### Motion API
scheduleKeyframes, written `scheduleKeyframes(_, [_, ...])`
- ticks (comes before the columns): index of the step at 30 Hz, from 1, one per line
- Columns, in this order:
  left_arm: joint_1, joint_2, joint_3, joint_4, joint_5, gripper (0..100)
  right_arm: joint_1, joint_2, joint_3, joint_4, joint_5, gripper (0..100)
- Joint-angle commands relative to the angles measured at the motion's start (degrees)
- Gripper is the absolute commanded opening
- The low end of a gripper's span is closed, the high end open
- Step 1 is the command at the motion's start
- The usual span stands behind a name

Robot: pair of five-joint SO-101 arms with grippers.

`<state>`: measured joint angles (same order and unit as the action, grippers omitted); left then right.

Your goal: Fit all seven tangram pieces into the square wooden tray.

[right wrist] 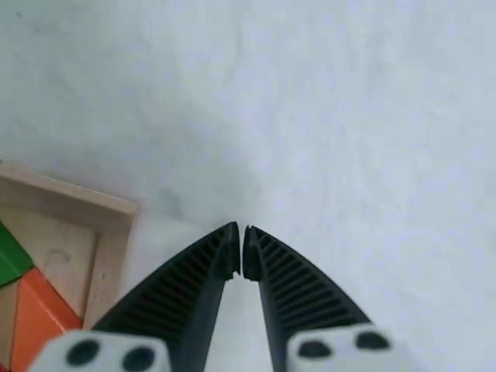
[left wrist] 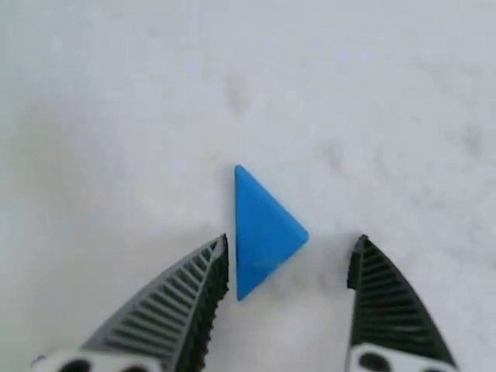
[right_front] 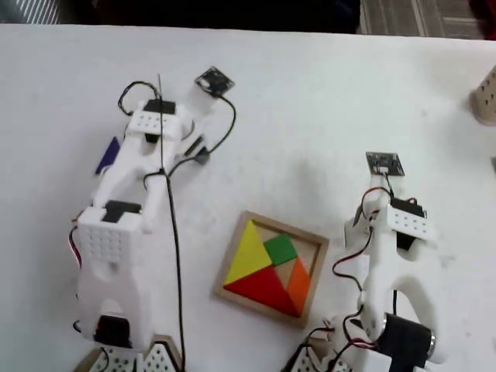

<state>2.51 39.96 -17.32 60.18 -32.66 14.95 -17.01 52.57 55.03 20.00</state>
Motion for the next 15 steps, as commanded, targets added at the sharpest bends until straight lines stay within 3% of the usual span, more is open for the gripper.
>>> scheduleKeyframes(1, [1.3, -0.1, -1.3, 1.4, -1.4, 25, 0.0, -1.9, -0.2, -0.6, -0.1, 1.8])
scheduleKeyframes(9, [1.8, 0.2, -2.9, 1.2, -1.1, 25, -1.1, -1.8, 0.0, -0.6, -0.1, 1.8])
scheduleKeyframes(15, [2.4, 2.7, -5.1, 1.4, -1.5, 15, -1.1, -1.8, 0.0, -0.6, -0.1, 1.8])
